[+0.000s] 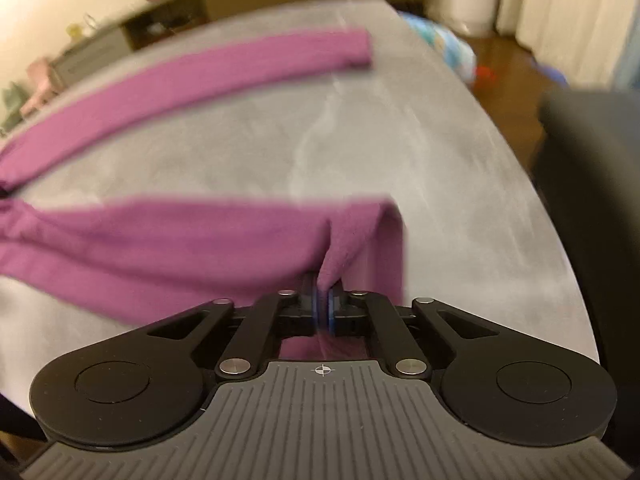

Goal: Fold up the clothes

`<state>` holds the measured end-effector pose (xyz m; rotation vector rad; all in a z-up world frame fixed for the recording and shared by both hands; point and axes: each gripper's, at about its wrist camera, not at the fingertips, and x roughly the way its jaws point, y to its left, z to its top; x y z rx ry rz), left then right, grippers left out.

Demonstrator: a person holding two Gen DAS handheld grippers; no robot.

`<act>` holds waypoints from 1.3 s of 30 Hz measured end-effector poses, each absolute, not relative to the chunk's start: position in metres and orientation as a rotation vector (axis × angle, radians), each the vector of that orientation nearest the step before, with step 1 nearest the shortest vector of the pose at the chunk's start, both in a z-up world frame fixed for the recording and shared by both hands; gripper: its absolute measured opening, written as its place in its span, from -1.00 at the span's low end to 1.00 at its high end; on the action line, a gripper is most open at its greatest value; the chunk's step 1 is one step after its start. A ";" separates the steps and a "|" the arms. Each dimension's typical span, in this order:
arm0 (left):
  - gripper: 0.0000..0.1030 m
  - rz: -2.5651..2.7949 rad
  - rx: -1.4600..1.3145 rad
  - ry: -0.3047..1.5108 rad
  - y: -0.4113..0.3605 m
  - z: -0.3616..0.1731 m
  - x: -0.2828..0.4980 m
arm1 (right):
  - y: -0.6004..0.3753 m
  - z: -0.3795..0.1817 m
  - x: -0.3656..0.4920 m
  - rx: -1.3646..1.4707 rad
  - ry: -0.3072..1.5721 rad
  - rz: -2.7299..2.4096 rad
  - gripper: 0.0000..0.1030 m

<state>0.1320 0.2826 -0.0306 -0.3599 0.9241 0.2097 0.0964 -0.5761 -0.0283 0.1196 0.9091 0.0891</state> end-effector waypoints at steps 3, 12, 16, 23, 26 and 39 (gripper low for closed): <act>-0.87 0.234 -0.425 0.855 0.300 -0.014 0.140 | -0.568 0.031 0.111 0.169 0.722 0.147 -1.00; -0.99 0.279 -0.429 0.841 0.334 0.006 0.115 | -0.599 0.046 0.152 0.122 0.769 0.004 -1.00; -0.99 0.289 -0.424 0.919 0.348 -0.017 0.101 | -0.613 -0.028 0.160 0.136 0.967 -0.036 -1.00; -0.01 0.190 -0.452 0.869 0.332 -0.008 0.098 | -0.615 -0.016 0.144 0.026 0.910 -0.171 -0.09; 0.61 0.178 -0.493 0.891 0.313 -0.020 0.107 | -0.586 0.004 0.133 -0.007 0.830 -0.113 0.12; -0.89 0.188 -0.665 0.746 0.311 -0.008 0.075 | -0.438 -0.011 0.123 -0.192 0.870 0.261 0.27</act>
